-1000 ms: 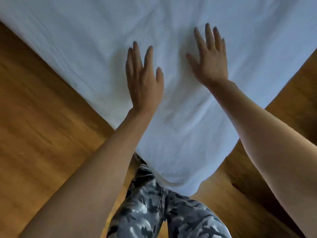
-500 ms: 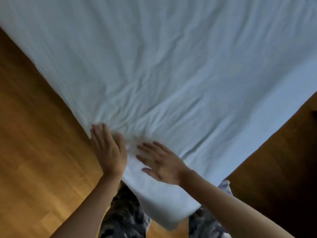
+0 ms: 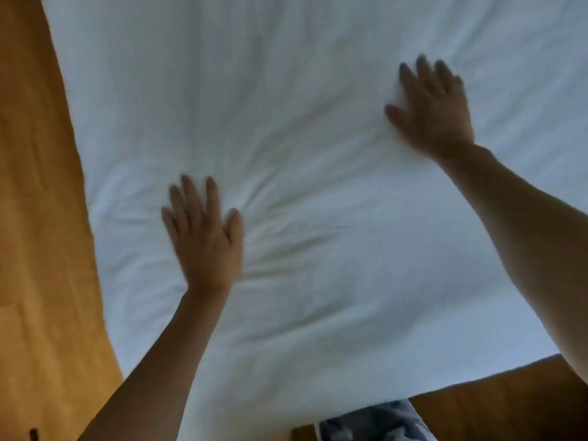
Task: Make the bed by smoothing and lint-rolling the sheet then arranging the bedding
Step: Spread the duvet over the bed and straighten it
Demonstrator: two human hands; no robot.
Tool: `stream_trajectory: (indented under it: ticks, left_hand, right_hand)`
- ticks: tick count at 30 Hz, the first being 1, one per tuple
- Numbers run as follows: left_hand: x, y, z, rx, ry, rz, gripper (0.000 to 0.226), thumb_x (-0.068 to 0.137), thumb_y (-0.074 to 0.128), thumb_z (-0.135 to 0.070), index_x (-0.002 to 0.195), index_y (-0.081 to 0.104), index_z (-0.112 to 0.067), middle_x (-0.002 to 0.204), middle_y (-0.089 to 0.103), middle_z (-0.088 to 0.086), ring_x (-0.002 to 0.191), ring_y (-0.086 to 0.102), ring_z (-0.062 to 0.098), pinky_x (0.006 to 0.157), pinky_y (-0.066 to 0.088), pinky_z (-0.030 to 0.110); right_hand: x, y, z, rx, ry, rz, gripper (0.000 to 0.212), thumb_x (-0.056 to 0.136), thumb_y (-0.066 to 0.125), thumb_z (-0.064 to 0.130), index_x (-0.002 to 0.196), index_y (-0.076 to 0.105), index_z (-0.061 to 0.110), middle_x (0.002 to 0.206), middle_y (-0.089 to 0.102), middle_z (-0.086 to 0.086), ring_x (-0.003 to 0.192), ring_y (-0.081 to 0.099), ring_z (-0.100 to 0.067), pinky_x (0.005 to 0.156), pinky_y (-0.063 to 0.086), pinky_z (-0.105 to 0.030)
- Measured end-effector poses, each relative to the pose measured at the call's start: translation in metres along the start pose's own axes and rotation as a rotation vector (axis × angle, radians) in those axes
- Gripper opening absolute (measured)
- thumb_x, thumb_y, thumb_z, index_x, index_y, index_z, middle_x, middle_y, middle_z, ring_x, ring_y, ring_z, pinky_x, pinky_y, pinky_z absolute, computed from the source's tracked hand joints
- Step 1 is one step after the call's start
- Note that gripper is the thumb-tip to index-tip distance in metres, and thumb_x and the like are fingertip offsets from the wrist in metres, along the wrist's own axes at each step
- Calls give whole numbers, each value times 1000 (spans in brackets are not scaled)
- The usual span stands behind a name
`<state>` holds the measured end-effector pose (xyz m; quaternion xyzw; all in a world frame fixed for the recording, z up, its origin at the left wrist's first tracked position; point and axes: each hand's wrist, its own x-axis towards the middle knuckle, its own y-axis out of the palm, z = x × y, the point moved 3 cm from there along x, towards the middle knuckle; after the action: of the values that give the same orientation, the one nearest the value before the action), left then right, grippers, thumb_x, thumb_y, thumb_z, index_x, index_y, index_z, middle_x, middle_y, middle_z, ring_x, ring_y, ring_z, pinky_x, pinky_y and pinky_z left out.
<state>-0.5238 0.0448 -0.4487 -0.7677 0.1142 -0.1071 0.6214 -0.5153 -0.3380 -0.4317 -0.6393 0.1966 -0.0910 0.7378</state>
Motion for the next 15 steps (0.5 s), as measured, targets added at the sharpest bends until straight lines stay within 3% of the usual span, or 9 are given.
stream_trajectory:
  ticks: [2, 4, 7, 9, 11, 12, 15]
  left_hand:
    - [-58, -1, 28, -23, -185, 33, 60, 101, 30, -42, 152, 27, -11, 158, 17, 22, 145, 15, 43, 117, 9, 54]
    - [-127, -9, 55, -8, -387, 66, 65, 99, 28, -45, 153, 22, -9, 158, 16, 23, 144, 17, 45, 115, 13, 57]
    - [-224, -25, 83, -45, -622, 154, 61, 101, 27, -36, 151, 26, -2, 157, 18, 25, 142, 24, 45, 112, 26, 59]
    - [-267, -25, 103, -159, -708, 243, 47, 101, 31, -18, 140, 39, 8, 149, 29, 35, 129, 45, 47, 98, 45, 58]
    - [-276, -34, 111, -293, -667, 219, 35, 99, 34, -8, 122, 53, 12, 141, 35, 40, 113, 58, 49, 79, 55, 56]
    - [-269, -41, 111, -388, -740, 204, 41, 99, 31, -14, 123, 54, 10, 142, 38, 37, 115, 56, 48, 82, 54, 56]
    - [-231, -62, 96, -235, -828, 41, 54, 97, 32, -30, 139, 45, 1, 146, 42, 26, 133, 41, 45, 103, 39, 57]
  right_hand:
    - [-41, 35, 72, 36, -216, -11, 69, 90, 28, 58, 148, 36, 21, 156, 27, -16, 144, 21, -40, 115, 18, -56]
    - [-127, 66, 164, 269, -536, 39, 55, 92, 48, 46, 140, 51, 20, 150, 39, -17, 141, 30, -37, 112, 25, -54]
    - [-296, 95, 260, 381, -926, 147, 48, 93, 55, 35, 138, 54, 16, 150, 41, -10, 144, 26, -28, 117, 23, -49]
    - [-368, 105, 285, 342, -1030, 185, 48, 95, 46, 33, 139, 52, 12, 149, 43, -6, 145, 26, -24, 120, 16, -44]
    - [-389, 107, 293, 243, -1091, 270, 51, 93, 46, 40, 138, 50, 15, 149, 44, -2, 143, 28, -22, 121, 12, -39]
    - [-385, 105, 293, 198, -1127, 301, 52, 92, 48, 43, 137, 51, 16, 148, 45, -1, 142, 30, -21, 121, 12, -37]
    - [-348, 80, 284, 297, -1186, 296, 46, 93, 53, 39, 131, 57, 14, 144, 49, -8, 136, 37, -25, 117, 16, -40]
